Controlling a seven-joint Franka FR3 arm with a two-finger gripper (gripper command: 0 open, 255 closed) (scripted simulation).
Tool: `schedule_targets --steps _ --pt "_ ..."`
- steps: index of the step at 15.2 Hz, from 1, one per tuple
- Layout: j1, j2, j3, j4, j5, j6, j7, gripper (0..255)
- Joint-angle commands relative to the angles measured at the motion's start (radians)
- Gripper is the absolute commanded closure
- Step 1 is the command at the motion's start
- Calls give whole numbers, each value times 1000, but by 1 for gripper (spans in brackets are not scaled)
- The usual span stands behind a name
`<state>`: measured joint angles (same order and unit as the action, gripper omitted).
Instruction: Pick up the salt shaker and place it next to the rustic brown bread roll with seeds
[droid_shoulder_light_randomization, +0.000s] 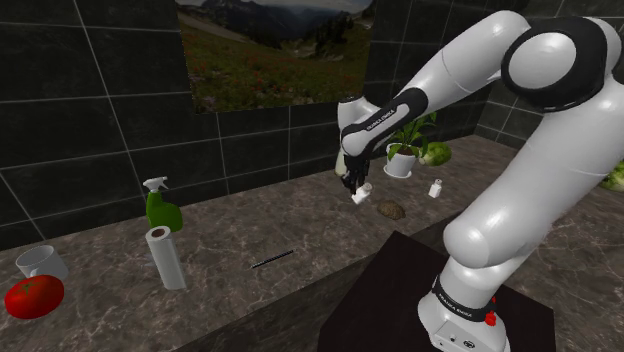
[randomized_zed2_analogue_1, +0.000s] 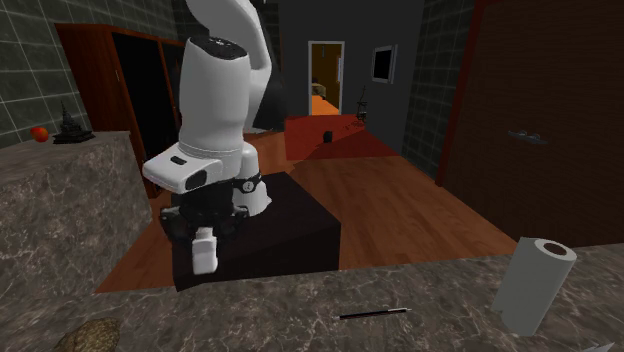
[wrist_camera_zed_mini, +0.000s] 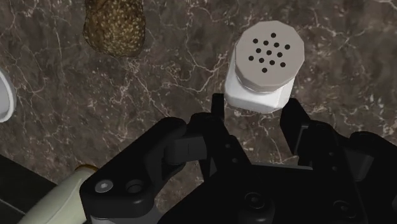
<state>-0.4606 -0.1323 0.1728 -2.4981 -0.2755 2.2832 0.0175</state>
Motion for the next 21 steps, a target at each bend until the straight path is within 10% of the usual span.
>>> schedule_targets --steps 1,21 --pt "-27 27 -29 24 -19 12 -43 255" --pt "-193 338 -194 316 -69 101 -324 255"
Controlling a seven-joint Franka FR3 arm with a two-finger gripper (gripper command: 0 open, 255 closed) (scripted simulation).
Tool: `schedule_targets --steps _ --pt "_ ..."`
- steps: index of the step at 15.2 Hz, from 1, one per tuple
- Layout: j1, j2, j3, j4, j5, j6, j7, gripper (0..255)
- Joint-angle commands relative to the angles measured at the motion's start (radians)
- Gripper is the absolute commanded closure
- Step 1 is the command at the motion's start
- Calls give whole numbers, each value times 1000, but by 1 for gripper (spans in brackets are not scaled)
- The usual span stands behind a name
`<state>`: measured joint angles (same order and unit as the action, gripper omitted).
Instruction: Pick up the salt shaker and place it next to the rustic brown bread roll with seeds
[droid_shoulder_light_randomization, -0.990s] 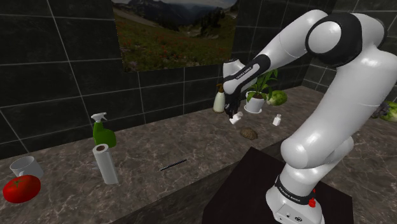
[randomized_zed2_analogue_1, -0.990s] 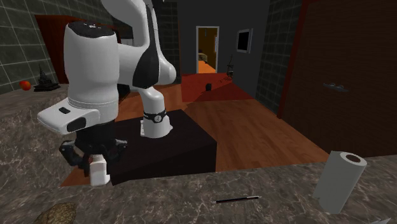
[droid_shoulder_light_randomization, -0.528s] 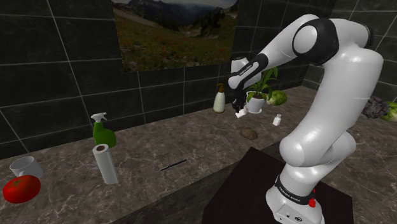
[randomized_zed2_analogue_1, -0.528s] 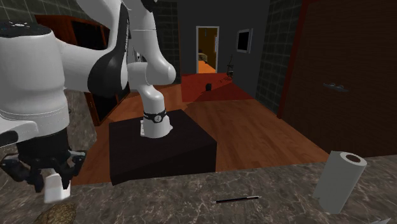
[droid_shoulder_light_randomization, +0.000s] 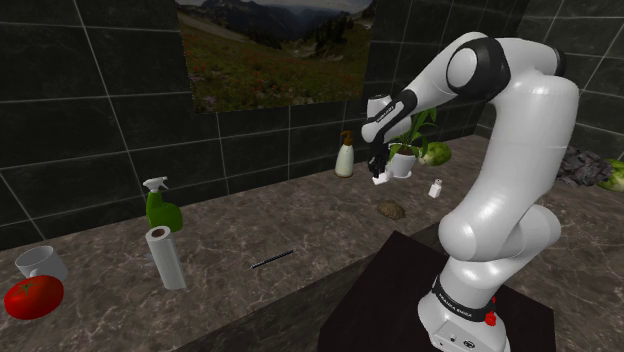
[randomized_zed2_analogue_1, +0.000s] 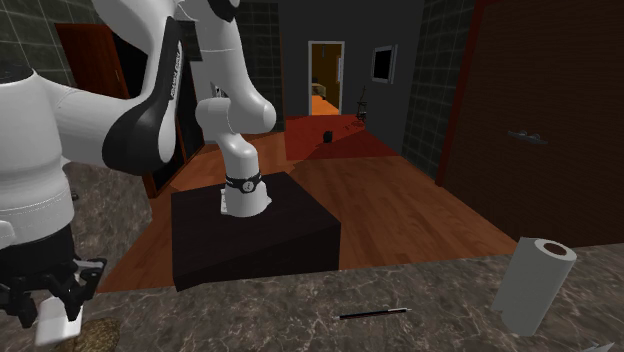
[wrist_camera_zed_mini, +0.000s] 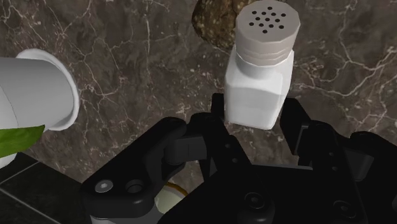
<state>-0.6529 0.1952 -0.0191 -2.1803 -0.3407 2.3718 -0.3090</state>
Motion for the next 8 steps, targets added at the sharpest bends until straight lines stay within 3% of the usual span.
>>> schedule_targets --steps 1,8 --pt "-1 20 -3 -5 -7 24 8 255" --pt "2 90 -12 -15 -35 102 42 255"
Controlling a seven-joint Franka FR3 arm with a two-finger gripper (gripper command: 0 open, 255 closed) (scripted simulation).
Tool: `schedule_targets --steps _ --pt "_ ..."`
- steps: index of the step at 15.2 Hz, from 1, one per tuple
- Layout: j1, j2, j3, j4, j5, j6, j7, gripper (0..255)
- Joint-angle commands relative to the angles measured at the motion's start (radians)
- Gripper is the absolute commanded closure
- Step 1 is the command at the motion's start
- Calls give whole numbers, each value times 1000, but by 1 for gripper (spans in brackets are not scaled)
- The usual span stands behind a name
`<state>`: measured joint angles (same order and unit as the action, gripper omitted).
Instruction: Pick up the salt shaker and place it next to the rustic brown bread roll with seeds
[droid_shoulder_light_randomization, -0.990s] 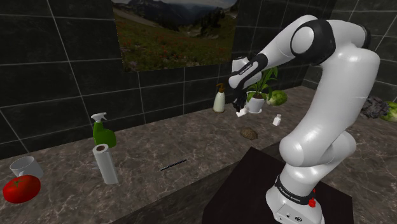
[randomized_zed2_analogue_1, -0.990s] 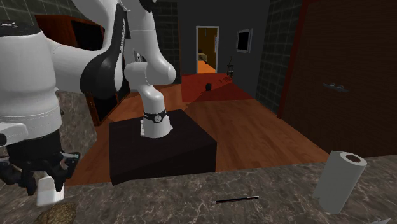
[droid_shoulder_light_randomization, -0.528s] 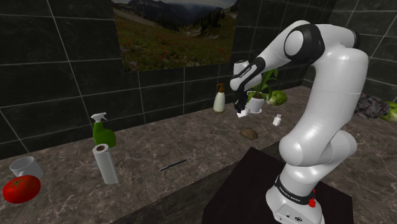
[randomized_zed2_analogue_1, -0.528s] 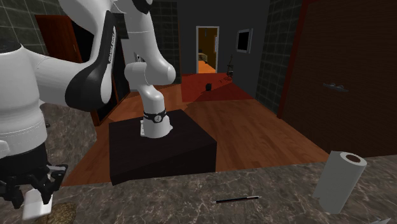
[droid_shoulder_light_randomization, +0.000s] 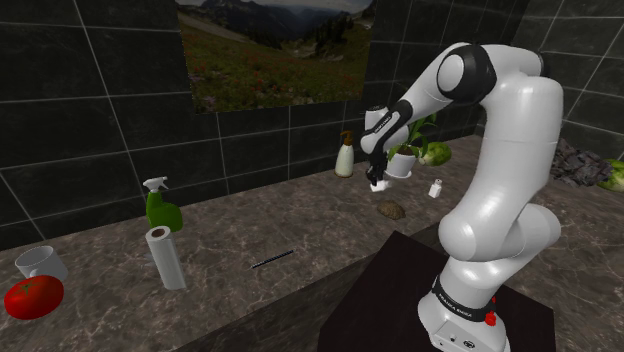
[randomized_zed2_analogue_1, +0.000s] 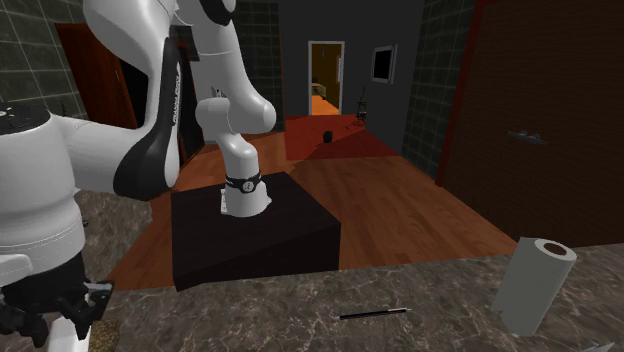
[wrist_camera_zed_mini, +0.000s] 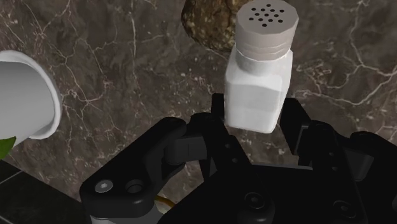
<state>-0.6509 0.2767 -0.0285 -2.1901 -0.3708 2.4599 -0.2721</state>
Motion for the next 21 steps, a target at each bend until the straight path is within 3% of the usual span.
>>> schedule_targets --steps 1,15,21 --pt "0 19 -4 -6 -9 25 10 255" --pt "16 183 -34 10 -68 168 83 255" --pt "16 188 -35 11 -69 172 85 255"
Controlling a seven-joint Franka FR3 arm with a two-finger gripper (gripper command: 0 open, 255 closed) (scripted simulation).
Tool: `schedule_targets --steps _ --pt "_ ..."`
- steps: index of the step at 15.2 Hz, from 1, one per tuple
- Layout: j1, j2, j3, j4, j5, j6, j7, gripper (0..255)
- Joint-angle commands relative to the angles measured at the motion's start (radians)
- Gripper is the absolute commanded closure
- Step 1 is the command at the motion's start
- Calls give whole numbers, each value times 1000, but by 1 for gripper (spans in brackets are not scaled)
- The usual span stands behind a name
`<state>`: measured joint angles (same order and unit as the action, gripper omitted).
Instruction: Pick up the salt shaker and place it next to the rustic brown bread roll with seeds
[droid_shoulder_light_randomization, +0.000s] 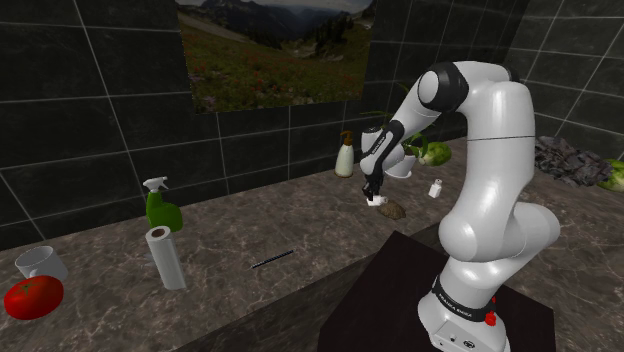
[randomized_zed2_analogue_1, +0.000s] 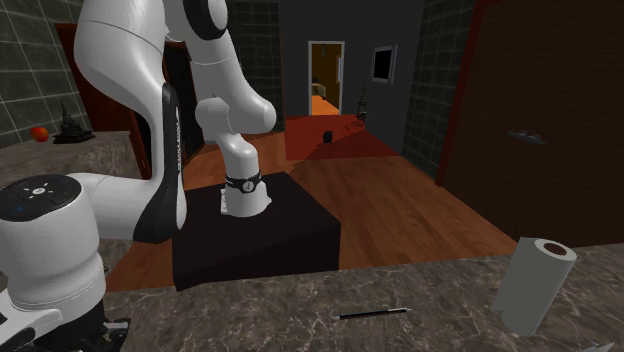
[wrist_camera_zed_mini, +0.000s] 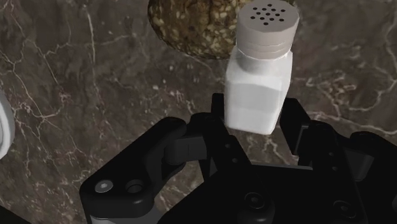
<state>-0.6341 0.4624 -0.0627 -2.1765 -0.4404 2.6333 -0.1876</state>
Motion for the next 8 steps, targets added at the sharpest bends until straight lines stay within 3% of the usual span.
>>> schedule_targets --steps 1,2,3,8 --pt "0 2 0 -2 0 -1 0 255" --pt "0 2 0 -2 0 -1 0 255" --pt "-1 3 0 -1 1 -2 -1 0" --pt "0 2 0 -2 0 -1 0 0"
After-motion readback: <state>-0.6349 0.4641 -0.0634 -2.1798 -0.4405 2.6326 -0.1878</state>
